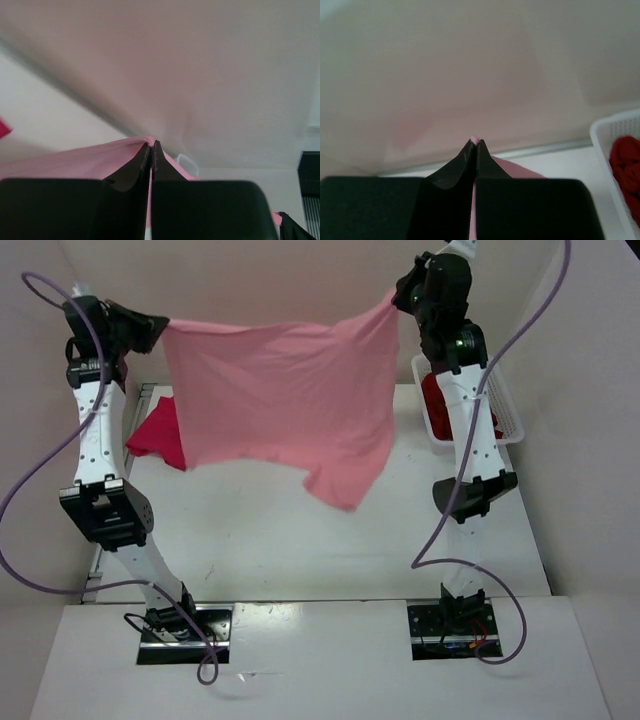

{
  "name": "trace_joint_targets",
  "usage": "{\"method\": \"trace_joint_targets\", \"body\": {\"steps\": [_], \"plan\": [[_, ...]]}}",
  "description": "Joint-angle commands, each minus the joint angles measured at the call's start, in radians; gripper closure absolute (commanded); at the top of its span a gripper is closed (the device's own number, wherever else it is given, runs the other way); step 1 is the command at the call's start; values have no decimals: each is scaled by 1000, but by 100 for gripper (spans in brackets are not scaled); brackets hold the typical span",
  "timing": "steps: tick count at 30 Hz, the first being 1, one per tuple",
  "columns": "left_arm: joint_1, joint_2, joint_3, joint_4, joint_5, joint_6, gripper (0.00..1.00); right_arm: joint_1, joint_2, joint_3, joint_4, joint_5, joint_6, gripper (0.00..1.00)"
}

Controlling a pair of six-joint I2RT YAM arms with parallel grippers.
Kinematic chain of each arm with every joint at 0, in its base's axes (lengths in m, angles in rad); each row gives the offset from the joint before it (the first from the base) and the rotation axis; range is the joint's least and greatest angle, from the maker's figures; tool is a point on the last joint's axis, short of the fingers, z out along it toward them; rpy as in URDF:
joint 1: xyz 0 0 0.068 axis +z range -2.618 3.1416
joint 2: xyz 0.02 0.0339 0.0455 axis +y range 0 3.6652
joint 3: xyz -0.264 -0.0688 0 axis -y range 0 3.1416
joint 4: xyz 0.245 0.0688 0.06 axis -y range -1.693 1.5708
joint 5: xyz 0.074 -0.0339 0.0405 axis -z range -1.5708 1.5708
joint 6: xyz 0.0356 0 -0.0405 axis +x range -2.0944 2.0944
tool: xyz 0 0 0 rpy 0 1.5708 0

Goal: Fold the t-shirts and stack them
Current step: Flatten out the tshirt

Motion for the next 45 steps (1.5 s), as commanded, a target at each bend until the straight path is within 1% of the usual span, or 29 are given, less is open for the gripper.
{"method": "trace_joint_targets", "body": {"steps": [1, 4, 7, 8, 9, 10, 11, 12, 13, 14, 15, 16, 17, 18, 19, 21, 22, 23, 25, 26, 28, 29, 31, 32, 35, 37, 41, 42, 45], "plan": [[-1, -6, 244, 72, 1, -14, 100, 10, -175, 75, 260, -2, 18, 100], [8, 7, 336, 71, 2, -35, 100, 10, -241, 75, 293, 9, 7, 100], [8, -4, 327, 96, 2, -46, 100, 10, -293, 23, 264, 18, -7, 100], [8, -4, 286, 116, 2, -46, 100, 10, -304, -15, 216, 18, -7, 100], [8, -39, 246, 131, 2, -46, 100, 10, -304, -29, 181, 18, -7, 100], [8, -56, 200, 159, 2, -36, 100, 10, -304, -74, 108, 18, -7, 100], [8, -75, 144, 180, 2, -36, 100, 10, -304, -121, 83, 18, -7, 100], [8, -113, 21, 202, 2, -36, 100, 10, -323, -187, 70, 30, -7, 100], [8, -130, -34, 217, 2, -17, 100, 10, -348, -271, 70, 40, -7, 100], [8, -166, -91, 234, 11, -5, 100, 1, -385, -485, 113, 40, -7, 100], [8, -188, -233, 270, 11, 15, 100, 1, -481, -607, 148, 40, 9, 100], [8, -211, -309, 286, 11, 24, 100, -13, -532, -836, 186, 40, 22, 100], [-6, -251, -384, 300, 11, 44, 100, -27, -607, -935, 229, 20, 39, 100], [-15, -266, -459, 330, 0, 44, 100, -40, -630, -1012, 230, -17, 56, 100], [-15, -291, -615, 352, 0, 44, 100, -63, -649, -1156, 221, -31, 81, 100], [-40, -300, -758, 404, 0, 44, 100, -76, -713, -1302, 220, -55, 90, 100], [-50, -300, -820, 413, 11, 44, 100, -76, -731, -1429, 220, -69, 102, 100], [-51, -300, -927, 426, 11, 44, 100, -76, -748, -1482, 220, -80, 114, 100], [-51, -300, -990, 412, -4, 87, 100, -76, -773, -1600, 196, -113, 125, 100], [-51, -311, -1024, 382, -17, 124, 100, -76, -782, -1643, 162, -126, 125, 100], [-51, -335, -1052, 352, -32, 158, 100, -76, -782, -1672, 124, -150, 125, 100], [-51, -336, -1081, 325, -32, 171, 100, -76, -800, -1683, 75, -161, 125, 100], [-38, -374, -1112, 302, -41, 187, 100, -76, -824, -1683, 23, -198, 125, 100], [-11, -398, -1127, 277, -41, 187, 100, -76, -833, -1683, -38, -198, 125, 100], [5, -463, -1158, 207, -31, 230, 100, -76, -845, -1706, -126, -207, 145, 100], [26, -504, -1173, 132, -31, 257, 100, -76, -888, -1720, -174, -250, 154, 100], [67, -642, -1233, 7, -31, 294, 100, -76, -965, -1783, -252, -319, 188, 100], [80, -659, -1233, -48, -31, 294, 100, -76, -983, -1795, -288, -331, 188, 100], [80, -720, -1257, -125, -31, 329, 100, -76, -1058, -1829, -353, -341, 197, 100]]}}
